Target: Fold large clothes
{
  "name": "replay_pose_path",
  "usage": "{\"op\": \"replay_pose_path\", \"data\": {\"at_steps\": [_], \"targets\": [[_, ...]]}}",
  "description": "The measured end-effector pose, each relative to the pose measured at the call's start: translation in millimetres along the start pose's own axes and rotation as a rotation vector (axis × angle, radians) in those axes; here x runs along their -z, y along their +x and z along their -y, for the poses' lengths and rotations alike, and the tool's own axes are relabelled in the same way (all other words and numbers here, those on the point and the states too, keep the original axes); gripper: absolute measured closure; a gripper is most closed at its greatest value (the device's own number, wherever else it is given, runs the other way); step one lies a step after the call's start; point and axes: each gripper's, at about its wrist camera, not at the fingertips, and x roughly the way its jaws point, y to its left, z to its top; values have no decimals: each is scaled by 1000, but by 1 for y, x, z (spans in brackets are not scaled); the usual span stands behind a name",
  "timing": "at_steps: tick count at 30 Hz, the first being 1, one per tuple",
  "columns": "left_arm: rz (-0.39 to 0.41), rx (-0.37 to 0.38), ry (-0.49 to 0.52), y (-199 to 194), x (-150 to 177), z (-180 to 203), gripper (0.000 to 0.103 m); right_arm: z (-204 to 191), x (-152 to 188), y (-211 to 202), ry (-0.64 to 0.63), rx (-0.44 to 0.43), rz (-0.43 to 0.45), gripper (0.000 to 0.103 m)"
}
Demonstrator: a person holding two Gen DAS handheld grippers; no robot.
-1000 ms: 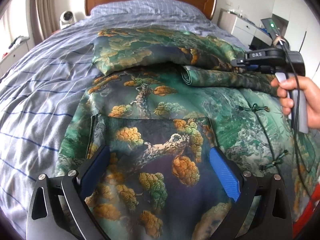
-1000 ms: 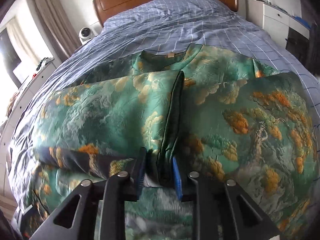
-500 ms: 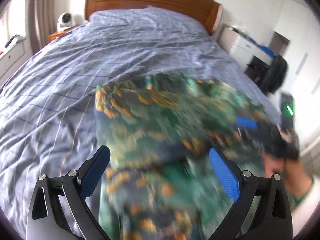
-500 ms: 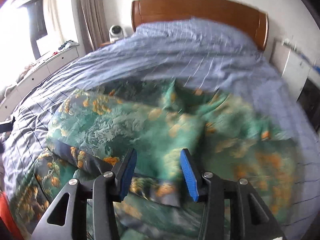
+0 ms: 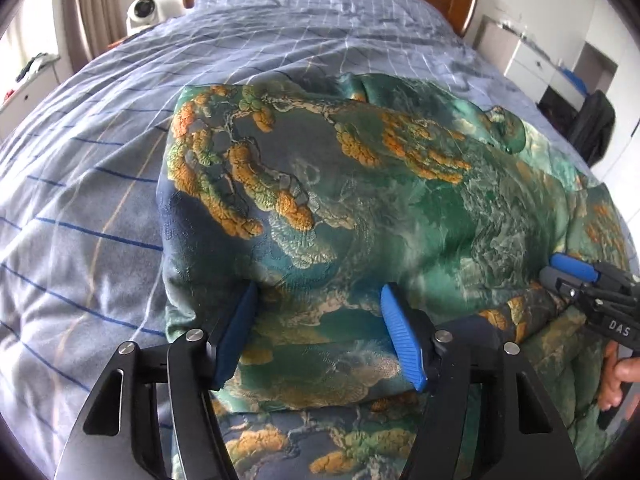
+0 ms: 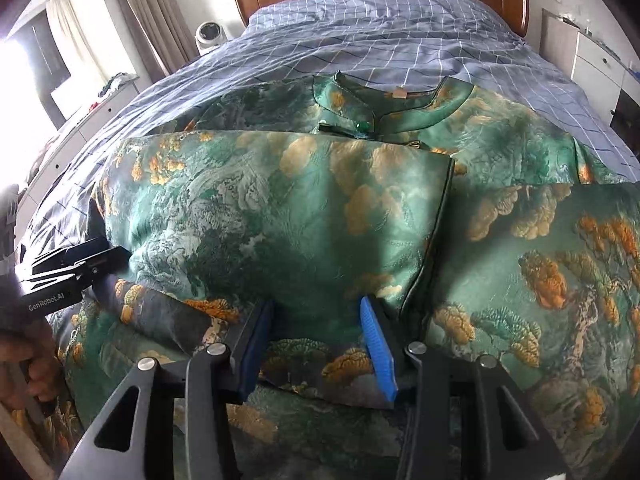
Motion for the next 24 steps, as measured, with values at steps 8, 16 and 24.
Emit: {"op": "replay_pose_path", "data": {"at_steps": [8,16,24], "targets": [[68,130,-98,-43,-72,10,20,1,3,6,-5,-9,40,57],[-6,3,-154,55,-91,-5,15,3,7,7,-7,-17,47,57],[-15,-9,-95,78,-74,-6,8,-1,9,10,-21,-7,65,57]]}}
